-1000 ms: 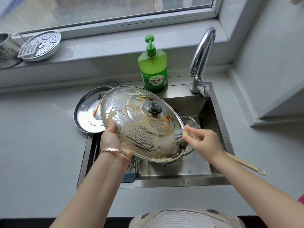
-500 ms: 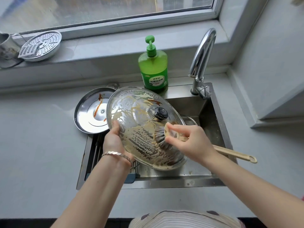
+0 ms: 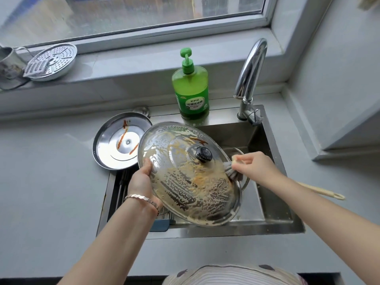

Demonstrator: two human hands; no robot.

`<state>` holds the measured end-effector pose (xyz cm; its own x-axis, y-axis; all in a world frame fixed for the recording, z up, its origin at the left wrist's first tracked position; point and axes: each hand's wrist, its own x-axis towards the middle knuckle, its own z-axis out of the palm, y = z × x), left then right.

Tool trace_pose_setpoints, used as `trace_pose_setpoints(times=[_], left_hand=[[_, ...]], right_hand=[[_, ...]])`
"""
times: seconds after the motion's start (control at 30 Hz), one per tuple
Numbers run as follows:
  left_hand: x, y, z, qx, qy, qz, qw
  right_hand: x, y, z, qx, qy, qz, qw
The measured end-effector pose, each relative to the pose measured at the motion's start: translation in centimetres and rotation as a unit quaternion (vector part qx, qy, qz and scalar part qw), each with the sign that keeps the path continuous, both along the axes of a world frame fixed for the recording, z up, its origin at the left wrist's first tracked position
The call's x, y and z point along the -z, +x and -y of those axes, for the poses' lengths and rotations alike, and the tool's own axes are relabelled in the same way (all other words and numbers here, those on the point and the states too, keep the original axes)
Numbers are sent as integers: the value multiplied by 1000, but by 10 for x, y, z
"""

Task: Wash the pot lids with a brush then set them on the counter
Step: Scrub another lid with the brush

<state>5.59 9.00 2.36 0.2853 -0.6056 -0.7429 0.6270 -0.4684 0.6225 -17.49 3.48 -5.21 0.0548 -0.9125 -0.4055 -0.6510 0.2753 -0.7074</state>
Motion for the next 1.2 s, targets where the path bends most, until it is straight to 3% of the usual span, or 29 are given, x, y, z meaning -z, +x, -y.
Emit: trace_pose_setpoints(times=[0.13, 0.3, 0.4, 0.53, 0.7, 0.83, 1.0, 1.03, 1.1, 1.2], left_hand=[[2, 6, 5, 50, 24, 60, 997], [-8, 0, 25, 149, 15, 76, 986], [-17, 4, 41, 174, 2, 86, 981], [-21, 8, 47, 199, -7, 93, 976], [-11, -2, 29, 223, -42, 63, 972], [7, -37, -4, 123, -84, -8, 989], [11, -36, 3, -32, -111, -64, 991], [9, -32, 7, -44, -109, -58, 991], [7, -29, 10, -53, -103, -45, 992], [10, -37, 8, -43, -92, -37, 994]], right_hand=[[-4, -1, 5, 82, -23, 76, 993], [-19, 24, 1, -19, 19, 117, 993], [-20, 27, -5, -6, -9, 156, 988], [-27, 34, -7, 20, -52, 132, 990], [-22, 42, 5, 117, -29, 90, 989], [-28, 55, 14, 225, -6, 131, 965], [-40, 56, 9, 125, -22, 187, 974], [-42, 50, 4, 96, -20, 173, 980], [-39, 41, -7, 42, -36, 42, 998], [-31, 50, -25, -31, -107, -111, 988]])
